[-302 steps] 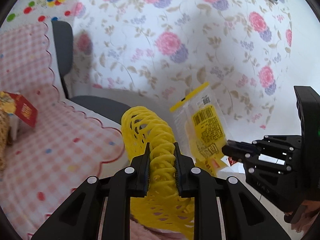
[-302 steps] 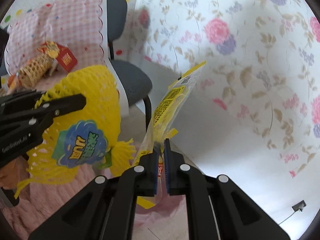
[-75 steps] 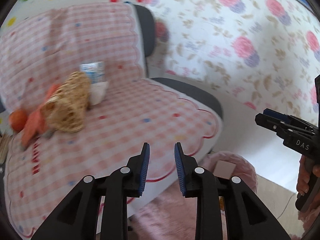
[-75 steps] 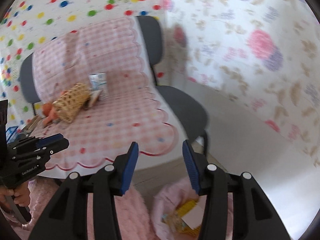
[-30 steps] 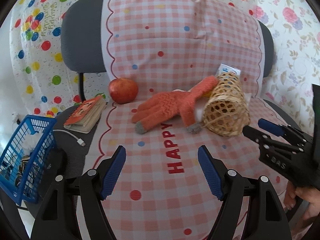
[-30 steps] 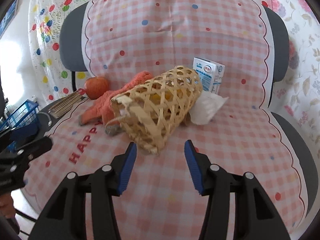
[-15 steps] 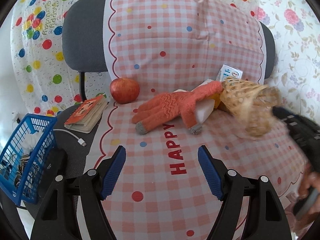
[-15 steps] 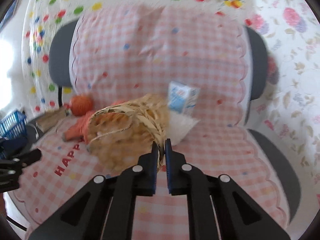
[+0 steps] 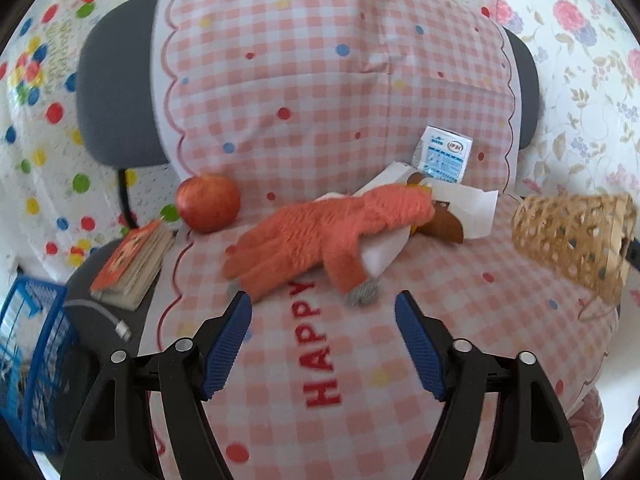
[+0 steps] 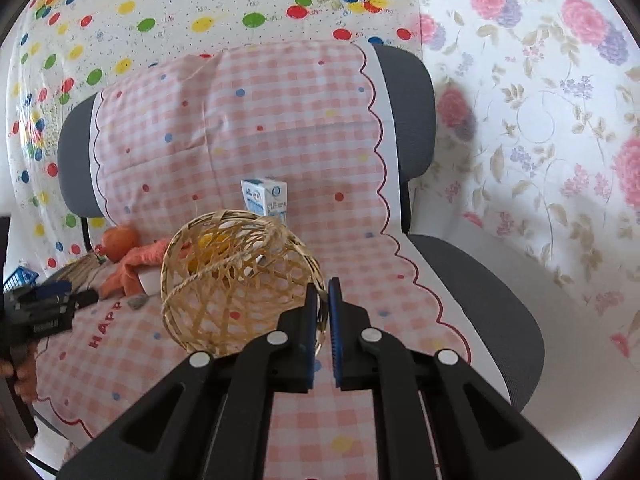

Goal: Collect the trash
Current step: 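Grasp the orange glove with the left gripper while the right holds the basket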

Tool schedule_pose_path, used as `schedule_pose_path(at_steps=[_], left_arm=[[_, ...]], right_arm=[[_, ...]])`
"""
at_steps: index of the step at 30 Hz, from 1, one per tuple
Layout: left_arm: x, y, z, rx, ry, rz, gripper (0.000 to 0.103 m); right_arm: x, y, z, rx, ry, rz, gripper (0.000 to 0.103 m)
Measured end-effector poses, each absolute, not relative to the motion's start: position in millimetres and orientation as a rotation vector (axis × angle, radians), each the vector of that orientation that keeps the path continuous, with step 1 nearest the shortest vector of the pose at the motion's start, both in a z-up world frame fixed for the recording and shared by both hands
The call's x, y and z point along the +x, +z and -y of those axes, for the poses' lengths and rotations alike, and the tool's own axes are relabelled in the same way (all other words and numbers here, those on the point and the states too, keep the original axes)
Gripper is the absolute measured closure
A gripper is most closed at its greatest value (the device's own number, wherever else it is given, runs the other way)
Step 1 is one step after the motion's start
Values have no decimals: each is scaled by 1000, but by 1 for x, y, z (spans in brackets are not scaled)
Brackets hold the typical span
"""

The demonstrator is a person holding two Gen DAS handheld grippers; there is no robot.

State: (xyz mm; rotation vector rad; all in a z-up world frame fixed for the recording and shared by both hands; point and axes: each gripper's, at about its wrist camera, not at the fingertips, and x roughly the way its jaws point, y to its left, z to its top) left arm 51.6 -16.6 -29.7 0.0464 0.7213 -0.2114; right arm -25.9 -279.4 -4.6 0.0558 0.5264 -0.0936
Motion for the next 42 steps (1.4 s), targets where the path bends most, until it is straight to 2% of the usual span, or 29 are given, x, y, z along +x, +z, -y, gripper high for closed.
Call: schedule_pose_path(at_steps=[12,20,24,27,28,29,34,40,42], left_arm=[[101,-34,83,287,-292,-716,31],[134,-47,103,347,-302,-763,31],[137,-46,104,336,-311,-764,44],[137,-39,95,292,-325,-752,58],[137,-38,93,287,-324,-750,70],[137,-35,89,283,-317,-747,88],[126,0,54,217,-275,-664,89],[76,78,-5,37,-311,-507,89],[61,89,-13,-1,-341,-486,89]], right_arm=[[-21,-13,286,84,-84,-558,97],[-18,-15,288,95,-76,-572,97],[-18,-15,288,94,-78,-572,97],[-17,-14,287,93,-78,-571,97],[-17,-14,287,88,-80,-570,97],[-17,-15,286,86,-80,-569,97],[-17,-13,286,89,-79,-564,97],[-24,-2,281,93,-80,-536,97],[-25,1,279,98,-73,-535,97]])
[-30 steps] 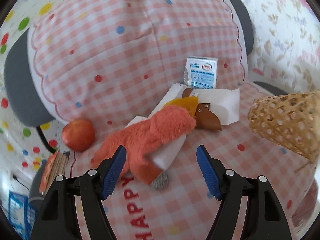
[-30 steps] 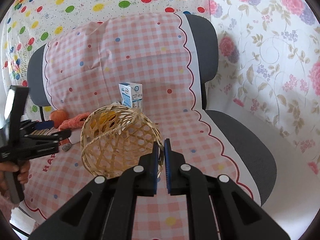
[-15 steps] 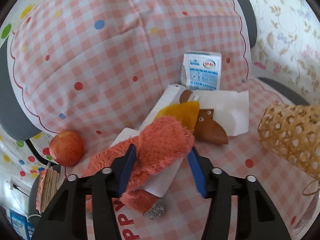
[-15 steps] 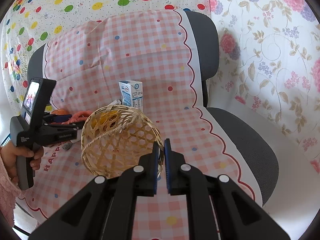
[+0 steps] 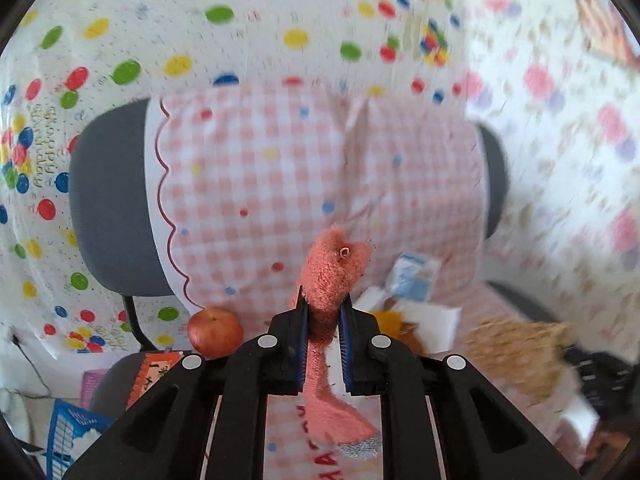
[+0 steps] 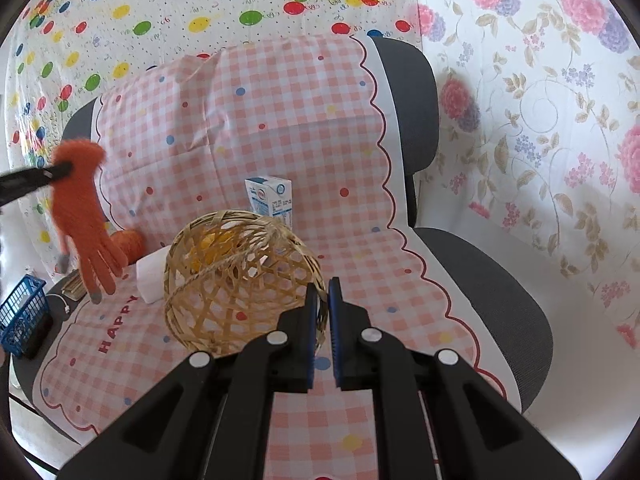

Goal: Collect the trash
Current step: 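Grasp the orange glove with the left gripper while the right holds the basket, then carry the glove and basket over the bin and open both grippers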

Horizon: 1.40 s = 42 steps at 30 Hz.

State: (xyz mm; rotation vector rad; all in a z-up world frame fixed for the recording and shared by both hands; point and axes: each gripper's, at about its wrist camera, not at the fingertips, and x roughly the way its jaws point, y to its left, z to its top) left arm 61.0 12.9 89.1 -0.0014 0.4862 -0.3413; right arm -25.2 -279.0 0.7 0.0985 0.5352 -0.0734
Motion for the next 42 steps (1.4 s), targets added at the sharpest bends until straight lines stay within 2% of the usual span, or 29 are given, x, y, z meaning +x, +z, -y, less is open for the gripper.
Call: schedule_pose_path(at_steps=[13,21,42], left_arm=[[-22,67,17,-26,-483,-462,89],[-45,56,44,-71,-598,-481,89],[-110,41,178,-25,-1082,-498,89]], right_arm=[[-47,6,266,91,-46,-557,97],[-70,7,274,93,-92,-582,97],[-202,14,354,112,-447,-600,97]])
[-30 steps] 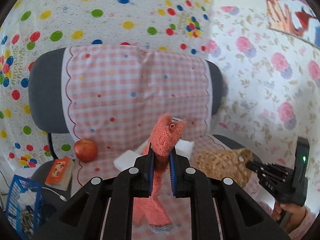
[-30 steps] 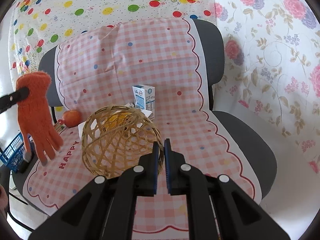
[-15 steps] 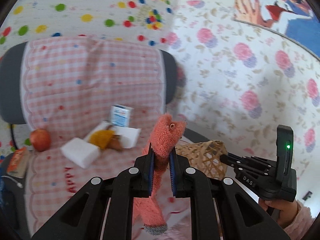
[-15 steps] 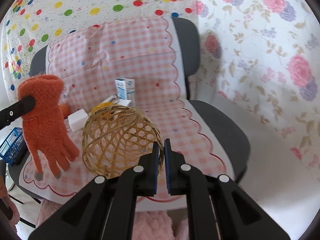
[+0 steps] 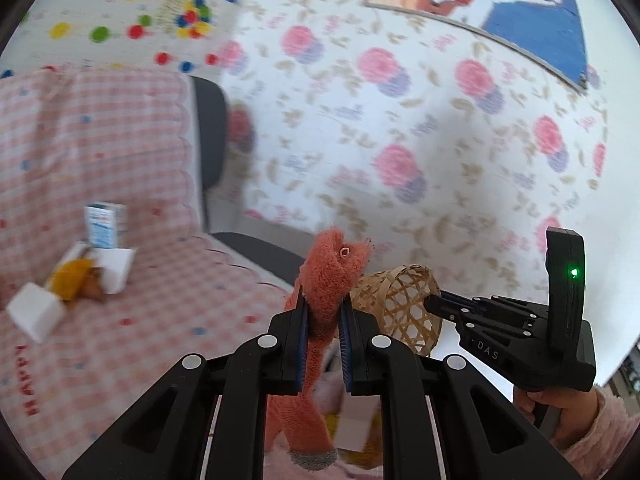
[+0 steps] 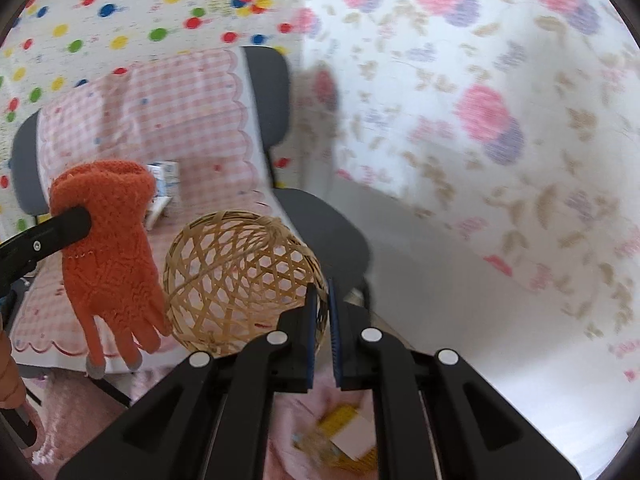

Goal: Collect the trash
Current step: 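Carry the glove and basket over the bin and open both grippers, then move both grippers back over the chair seat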

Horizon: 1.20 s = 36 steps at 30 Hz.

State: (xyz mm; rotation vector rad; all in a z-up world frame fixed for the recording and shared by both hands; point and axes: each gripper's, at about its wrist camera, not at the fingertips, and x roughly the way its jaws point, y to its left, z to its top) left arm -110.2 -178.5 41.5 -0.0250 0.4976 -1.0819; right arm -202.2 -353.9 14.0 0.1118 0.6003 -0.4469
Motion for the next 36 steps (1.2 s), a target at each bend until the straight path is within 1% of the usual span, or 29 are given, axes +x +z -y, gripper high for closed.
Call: schedule_pose_path(at_steps=[12,18,20,24,25,26,28,30,31,32,33,35,36], left_arm=[[-141,0,261,71,-1240,-603,88],[-140,-20,291,116,-1268,-682,88],[-139,-26,301,134,-1266,-700,85],[-134,-35,313,142,-1262,-735,84],[-132,-37,315,139,-1257,-740,81],[-130,-38,316,137,-1254,-744,76],[-126,-38,314,121,-1248,-749,68],[-123,-37,314,114,-1245,-749,55],[-123,-37,312,114,-1236,-741,44],[-122,-36,312,116,-1231,-736,42],[-121,-35,310,118,-1225,-731,42],[-119,-33,305,110,-1210,-725,42],[-118,-32,302,107,-1202,-721,42]], right_arm=[[-261,-33,394,204,-588,-728,96],[-268,-51,412,265,-595,-770,95],[-267,-56,417,281,-597,-778,94],[-263,-67,427,315,-591,-788,93],[-262,-71,431,330,-587,-790,93],[-260,-75,434,343,-583,-788,93],[-258,-80,440,370,-573,-790,93],[-254,-82,441,381,-560,-791,93],[-252,-82,440,377,-552,-794,92],[-250,-82,439,369,-546,-801,85],[-248,-80,437,361,-548,-801,77],[-249,-77,436,355,-545,-793,72],[-249,-75,437,356,-547,-783,72]])
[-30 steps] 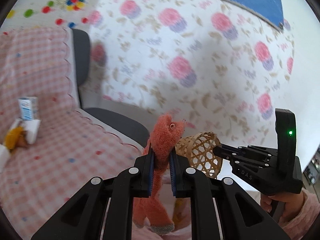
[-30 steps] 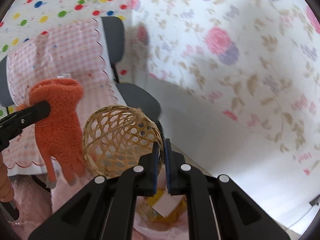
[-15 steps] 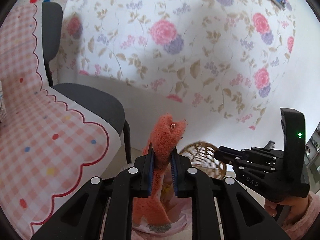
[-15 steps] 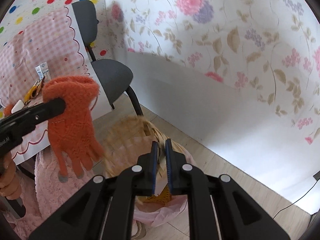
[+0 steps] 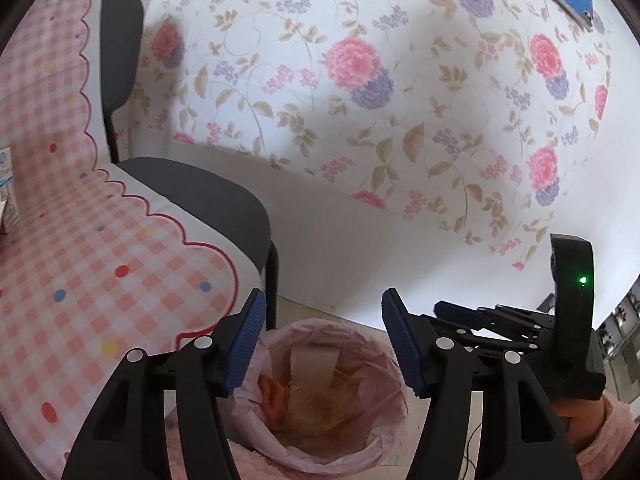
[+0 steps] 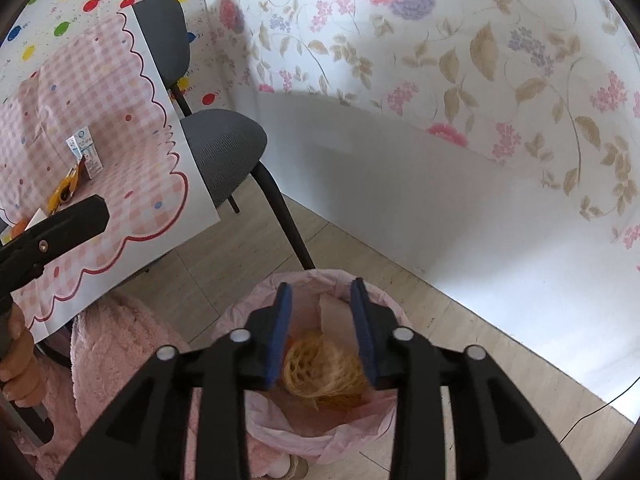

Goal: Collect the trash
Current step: 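Move both grippers back over the chair seat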

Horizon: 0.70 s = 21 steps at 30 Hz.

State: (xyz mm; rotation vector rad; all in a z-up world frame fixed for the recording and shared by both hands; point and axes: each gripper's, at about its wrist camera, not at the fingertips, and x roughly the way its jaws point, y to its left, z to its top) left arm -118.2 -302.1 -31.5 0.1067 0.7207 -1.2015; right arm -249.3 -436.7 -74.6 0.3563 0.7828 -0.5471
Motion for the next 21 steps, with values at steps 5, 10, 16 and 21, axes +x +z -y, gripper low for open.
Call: schedule_pose_path(at_steps=[5,10,16,21], left_arm=[[-114,-24,279,141,-1092,-666,42],[-102,-17,243,122,-997,-651,42],[-89,-10,192,73,-875,-632,42],[-78,-10,153,58,-751,-620,42]], right_arm=[[-253,-55,434,345,-557,-719,72],[-244,-31,421,325,-508,-643,72],[-214,-9,394,263,-395,-581,72],[-172,-8,365,213,-278,-611,72]])
